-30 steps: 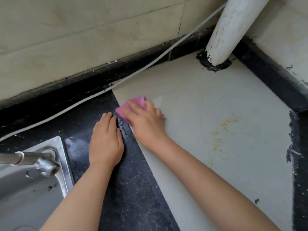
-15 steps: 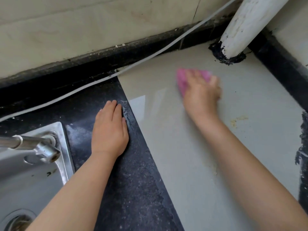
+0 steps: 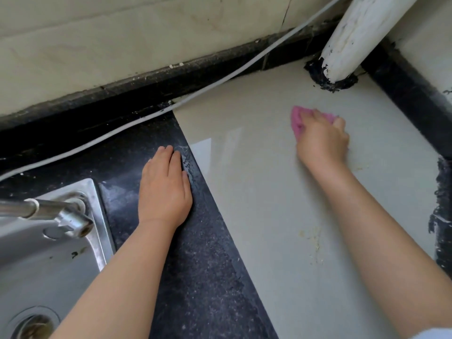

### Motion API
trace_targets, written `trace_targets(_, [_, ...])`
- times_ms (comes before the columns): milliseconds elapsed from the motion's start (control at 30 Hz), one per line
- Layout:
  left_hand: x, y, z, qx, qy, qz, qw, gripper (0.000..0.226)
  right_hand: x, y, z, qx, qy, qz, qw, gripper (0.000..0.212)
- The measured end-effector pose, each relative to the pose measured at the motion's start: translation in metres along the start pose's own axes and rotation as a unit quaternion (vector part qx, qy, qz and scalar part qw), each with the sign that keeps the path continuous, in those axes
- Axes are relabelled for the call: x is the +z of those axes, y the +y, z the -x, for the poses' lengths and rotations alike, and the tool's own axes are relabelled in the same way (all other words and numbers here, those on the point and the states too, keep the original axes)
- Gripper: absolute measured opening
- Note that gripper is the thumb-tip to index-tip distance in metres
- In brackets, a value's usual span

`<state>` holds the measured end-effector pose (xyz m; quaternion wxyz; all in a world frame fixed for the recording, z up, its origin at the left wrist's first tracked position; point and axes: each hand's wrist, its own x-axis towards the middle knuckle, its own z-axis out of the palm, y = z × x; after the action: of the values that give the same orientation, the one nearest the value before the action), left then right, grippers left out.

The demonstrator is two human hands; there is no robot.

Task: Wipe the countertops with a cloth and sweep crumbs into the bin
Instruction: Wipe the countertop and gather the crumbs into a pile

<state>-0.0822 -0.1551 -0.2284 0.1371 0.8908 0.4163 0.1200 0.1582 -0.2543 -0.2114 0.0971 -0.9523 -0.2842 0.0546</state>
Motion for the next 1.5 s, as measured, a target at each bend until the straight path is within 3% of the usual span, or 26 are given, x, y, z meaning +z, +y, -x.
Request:
trace_targets(167, [0.001, -0.003, 0.001, 0.007, -0.001, -0.008, 1.000, 0.044, -0.027, -0.014, -0.008, -0.029, 0.123, -0.024, 0.992, 0.026])
trace_targets(267, [0.000, -0.003, 0.001, 0.018, -0.007, -0.019, 1.000, 0.052, -0.005, -0.055, -0.039, -0.104, 0.063, 0.004, 0.993, 0.029])
trace_targets(333, [0.000, -0.002, 0.000, 0.010, -0.013, -0.020, 1.000, 0.050, 0.008, -0.069, -0.051, -0.108, 0.024, 0.014, 0.994, 0.035])
trace_targets(567, [-0.002, 0.000, 0.001, -0.003, -0.028, -0.022, 0.999, 0.051, -0.011, 0.001, -0.032, 0.069, 0.029, 0.024, 0.997, 0.044])
trace_targets(733, [-0.002, 0.001, 0.001, -0.002, -0.026, -0.026, 0.999, 0.050, -0.034, 0.049, 0.012, 0.138, 0.027, 0.014, 0.990, 0.032])
trace_targets(833, [-0.002, 0.002, 0.000, 0.001, -0.022, -0.030, 0.999, 0.049, -0.032, 0.032, 0.014, 0.066, 0.073, -0.023, 0.995, 0.037])
trace_targets(967, [-0.001, 0.002, 0.002, 0.002, -0.025, -0.034, 0.999, 0.053, -0.011, 0.020, 0.023, -0.051, -0.011, 0.033, 0.998, 0.044])
trace_targets(1033, [-0.001, 0.002, 0.003, 0.001, -0.027, -0.032, 0.999, 0.055, -0.016, 0.040, 0.025, 0.001, -0.014, 0.044, 0.999, 0.043])
trace_targets(1133, [-0.001, 0.003, 0.003, 0.007, -0.012, -0.039, 0.999, 0.053, -0.031, 0.060, 0.037, 0.083, 0.054, -0.005, 0.995, 0.036])
trace_targets(1167, [-0.001, 0.003, 0.003, 0.008, -0.006, -0.042, 0.999, 0.052, -0.031, 0.056, 0.048, 0.055, 0.099, -0.027, 0.993, 0.036])
trace_targets(1233, [-0.002, 0.003, 0.003, 0.008, 0.009, -0.042, 0.999, 0.051, -0.025, 0.033, 0.082, -0.089, 0.162, -0.045, 0.982, 0.032])
trace_targets(1300, [-0.003, 0.003, 0.006, 0.021, 0.027, -0.030, 0.999, 0.053, -0.007, 0.013, 0.121, -0.242, 0.142, -0.033, 0.959, 0.032])
trace_targets(1367, [-0.005, 0.002, 0.010, 0.050, 0.035, -0.016, 0.998, 0.054, 0.005, 0.006, 0.146, -0.304, 0.076, -0.021, 0.949, 0.040])
trace_targets(1433, [-0.006, 0.001, 0.015, 0.094, 0.039, -0.014, 0.995, 0.050, 0.006, 0.015, 0.140, -0.280, 0.064, 0.000, 0.958, 0.038])
trace_targets(1500, [-0.006, 0.005, 0.023, 0.127, 0.039, -0.010, 0.991, 0.047, 0.000, 0.033, 0.118, -0.190, 0.079, 0.007, 0.979, 0.035])
